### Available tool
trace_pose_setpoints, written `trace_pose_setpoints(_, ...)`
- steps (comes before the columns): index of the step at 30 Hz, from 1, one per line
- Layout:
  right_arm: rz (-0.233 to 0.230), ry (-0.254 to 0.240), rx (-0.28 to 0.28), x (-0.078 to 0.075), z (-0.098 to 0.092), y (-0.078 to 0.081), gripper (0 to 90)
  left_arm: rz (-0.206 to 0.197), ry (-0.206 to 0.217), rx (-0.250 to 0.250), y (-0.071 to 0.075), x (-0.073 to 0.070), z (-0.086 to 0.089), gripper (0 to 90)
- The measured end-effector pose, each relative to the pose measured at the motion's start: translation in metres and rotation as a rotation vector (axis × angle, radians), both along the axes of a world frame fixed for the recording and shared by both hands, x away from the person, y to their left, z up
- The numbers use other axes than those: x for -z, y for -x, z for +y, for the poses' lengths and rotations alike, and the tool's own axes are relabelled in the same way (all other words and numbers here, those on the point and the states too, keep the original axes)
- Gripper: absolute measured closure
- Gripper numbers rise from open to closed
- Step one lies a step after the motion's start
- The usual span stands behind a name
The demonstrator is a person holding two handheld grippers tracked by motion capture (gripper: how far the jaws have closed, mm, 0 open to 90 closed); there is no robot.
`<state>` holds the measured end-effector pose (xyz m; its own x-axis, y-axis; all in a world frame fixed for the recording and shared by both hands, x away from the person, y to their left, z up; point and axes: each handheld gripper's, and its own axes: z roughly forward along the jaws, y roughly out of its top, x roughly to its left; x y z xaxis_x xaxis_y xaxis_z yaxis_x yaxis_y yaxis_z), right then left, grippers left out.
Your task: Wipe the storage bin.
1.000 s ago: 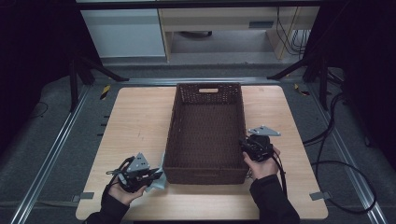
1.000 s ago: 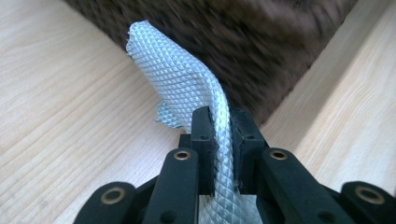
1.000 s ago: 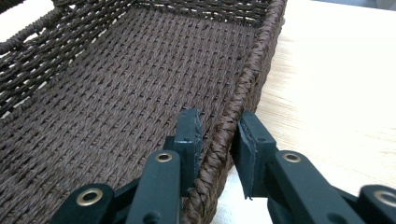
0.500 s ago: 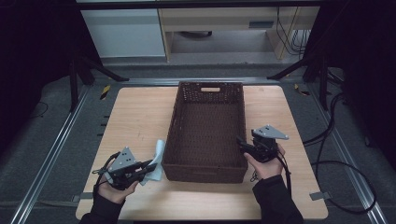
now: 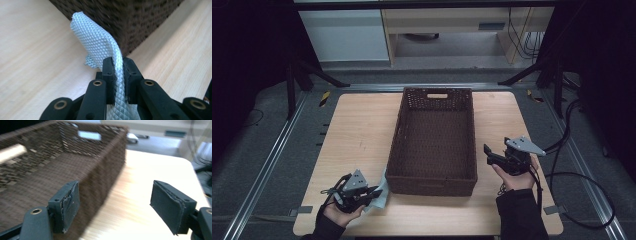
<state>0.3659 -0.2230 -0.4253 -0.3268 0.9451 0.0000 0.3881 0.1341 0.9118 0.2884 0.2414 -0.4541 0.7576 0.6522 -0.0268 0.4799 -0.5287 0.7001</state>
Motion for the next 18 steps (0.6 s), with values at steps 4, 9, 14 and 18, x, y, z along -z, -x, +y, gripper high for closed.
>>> trace_pose_setpoints(4, 0.033, 0.02, 0.041, 0.012, -0.012, -0.002, 22.5, -0.047, 0.055, -0.001, 0.005, -0.014, 0.003, 80.7)
trace_pose_setpoints(9, 0.044, 0.018, 0.066, 0.018, -0.019, -0.004, 22.1, -0.126, 0.13, -0.005, 0.014, -0.037, 0.008, 80.6)
trace_pose_setpoints(14, 0.061, 0.018, 0.083, 0.024, -0.024, -0.005, 22.1, -0.158, 0.15, 0.0, 0.017, -0.045, 0.01, 80.6)
trace_pose_setpoints(18, 0.067, 0.03, 0.082, 0.025, -0.023, -0.006, 21.6, -0.115, 0.107, 0.005, 0.013, -0.033, 0.004, 80.6)
